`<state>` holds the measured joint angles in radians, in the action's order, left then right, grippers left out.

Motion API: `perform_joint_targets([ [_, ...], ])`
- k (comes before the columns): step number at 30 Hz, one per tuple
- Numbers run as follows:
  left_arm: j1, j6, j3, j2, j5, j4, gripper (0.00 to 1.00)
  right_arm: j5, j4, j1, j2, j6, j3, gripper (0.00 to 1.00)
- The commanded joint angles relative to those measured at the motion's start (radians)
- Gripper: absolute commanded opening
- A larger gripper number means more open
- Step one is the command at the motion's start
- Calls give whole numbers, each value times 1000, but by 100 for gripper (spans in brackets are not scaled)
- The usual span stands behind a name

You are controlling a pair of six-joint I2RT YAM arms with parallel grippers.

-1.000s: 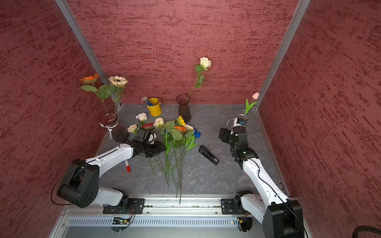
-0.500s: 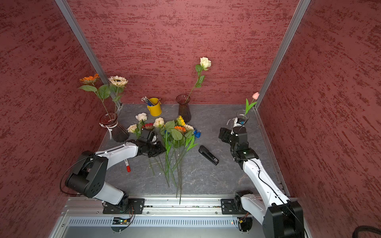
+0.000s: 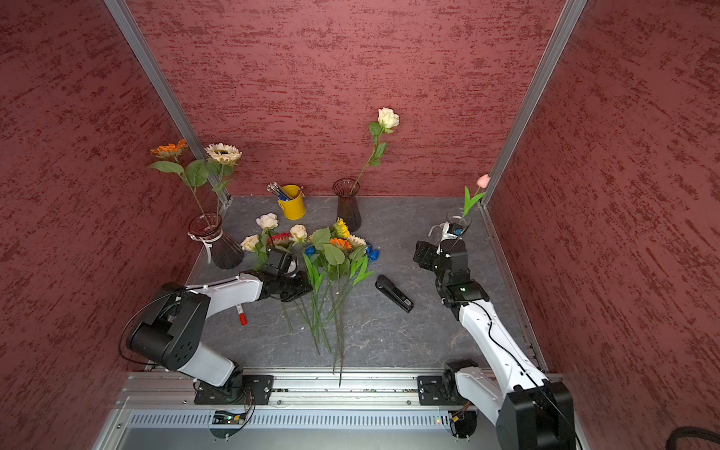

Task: Arrange the flowers in different vases according to their variety
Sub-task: Pick up the flower at the center of the board.

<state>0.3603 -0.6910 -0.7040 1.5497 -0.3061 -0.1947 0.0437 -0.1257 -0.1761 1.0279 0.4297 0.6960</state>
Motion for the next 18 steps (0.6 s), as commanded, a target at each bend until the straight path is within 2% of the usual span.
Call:
perform_joint_targets([
  [1, 3, 5, 8, -57, 21, -12, 1, 14, -2, -9, -16, -6, -5, 82],
  [8, 6, 23, -47, -212, 49, -220, 0, 11, -4, -9, -9, -8, 2, 82],
  [14, 18, -16, -190, -370, 5, -434, 0, 12, -5, -8, -9, -8, -3, 82],
  [16, -3, -38, -224, -392, -53, -450, 0, 10, 0, -9, -6, -7, -4, 82],
  [18, -44, -84, -227, -400, -168, -413, 0, 6, 4, -8, 1, -3, -2, 82],
])
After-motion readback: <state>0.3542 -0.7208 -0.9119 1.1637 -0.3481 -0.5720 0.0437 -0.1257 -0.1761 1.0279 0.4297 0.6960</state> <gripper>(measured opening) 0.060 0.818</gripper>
